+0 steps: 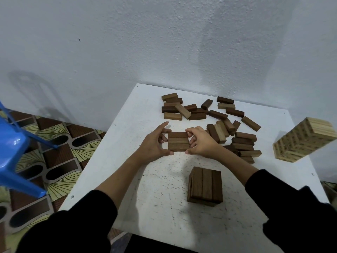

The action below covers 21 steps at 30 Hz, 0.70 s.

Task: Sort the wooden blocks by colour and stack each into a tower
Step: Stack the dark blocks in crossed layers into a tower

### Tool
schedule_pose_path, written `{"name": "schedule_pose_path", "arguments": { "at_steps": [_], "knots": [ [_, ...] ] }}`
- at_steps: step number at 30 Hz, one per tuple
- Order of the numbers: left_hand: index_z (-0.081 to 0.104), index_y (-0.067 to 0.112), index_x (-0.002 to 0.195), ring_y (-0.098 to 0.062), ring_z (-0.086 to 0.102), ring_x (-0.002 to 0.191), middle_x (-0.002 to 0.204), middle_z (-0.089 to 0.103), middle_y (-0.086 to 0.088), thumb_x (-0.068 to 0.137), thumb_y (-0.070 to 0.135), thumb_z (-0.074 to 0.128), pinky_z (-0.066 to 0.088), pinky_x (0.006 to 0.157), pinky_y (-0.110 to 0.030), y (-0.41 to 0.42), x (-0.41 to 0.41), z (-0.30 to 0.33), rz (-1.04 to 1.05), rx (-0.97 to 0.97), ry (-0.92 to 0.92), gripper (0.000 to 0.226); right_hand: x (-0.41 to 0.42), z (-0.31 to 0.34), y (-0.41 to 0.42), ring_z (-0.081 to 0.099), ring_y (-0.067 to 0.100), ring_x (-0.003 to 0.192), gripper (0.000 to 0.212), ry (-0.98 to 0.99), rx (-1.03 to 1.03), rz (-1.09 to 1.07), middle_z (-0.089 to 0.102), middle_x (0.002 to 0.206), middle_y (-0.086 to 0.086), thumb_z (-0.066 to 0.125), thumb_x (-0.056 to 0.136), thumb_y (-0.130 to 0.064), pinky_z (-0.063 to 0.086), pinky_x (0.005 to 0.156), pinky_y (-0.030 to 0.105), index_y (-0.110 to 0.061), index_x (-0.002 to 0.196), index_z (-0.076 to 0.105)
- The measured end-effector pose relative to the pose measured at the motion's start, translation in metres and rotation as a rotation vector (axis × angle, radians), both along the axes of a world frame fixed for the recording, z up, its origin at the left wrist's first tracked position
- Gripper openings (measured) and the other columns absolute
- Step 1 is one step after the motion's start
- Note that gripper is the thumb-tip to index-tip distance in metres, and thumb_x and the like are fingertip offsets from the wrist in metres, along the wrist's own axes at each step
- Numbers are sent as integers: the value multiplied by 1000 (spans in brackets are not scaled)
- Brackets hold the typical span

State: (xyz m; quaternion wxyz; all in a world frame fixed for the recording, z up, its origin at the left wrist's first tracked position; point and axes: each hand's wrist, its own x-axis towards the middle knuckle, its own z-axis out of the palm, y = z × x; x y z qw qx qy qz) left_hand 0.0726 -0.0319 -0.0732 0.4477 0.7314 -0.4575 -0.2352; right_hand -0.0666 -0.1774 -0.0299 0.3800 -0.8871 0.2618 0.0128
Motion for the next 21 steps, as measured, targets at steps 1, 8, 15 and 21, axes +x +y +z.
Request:
{"name": "schedule_pose_path", "arguments": {
  "at_steps": [1,8,15,21],
  "knots": [
    [32,21,144,-7,54,85,123,55,5,61,12,89,45,75,-9,0,0,0,-1,0,-2,102,0,0,0,53,12,80,74,0,0,1,39,115,0,78,74,-7,49,64,14,-11,137,40],
    [31,22,145,-4,54,85,123,55,7,62,13,88,46,75,-9,0,1,-1,-3,5,-11,101,0,-1,-1,52,10,77,76,3,-13,9,39,116,0,79,73,-8,48,62,12,-11,138,39],
    [28,22,146,1,53,85,124,53,7,61,15,89,45,74,-9,-1,2,-1,-8,26,-12,104,1,2,-1,56,14,87,91,18,-2,16,36,132,6,81,71,-11,52,73,20,-14,145,28],
    [28,21,146,-5,54,86,119,53,8,65,13,87,44,74,-7,-1,3,-1,-10,44,-25,101,3,6,0,56,14,84,97,39,-20,77,38,141,5,78,73,-7,53,76,27,-18,149,19]
  ]
}}
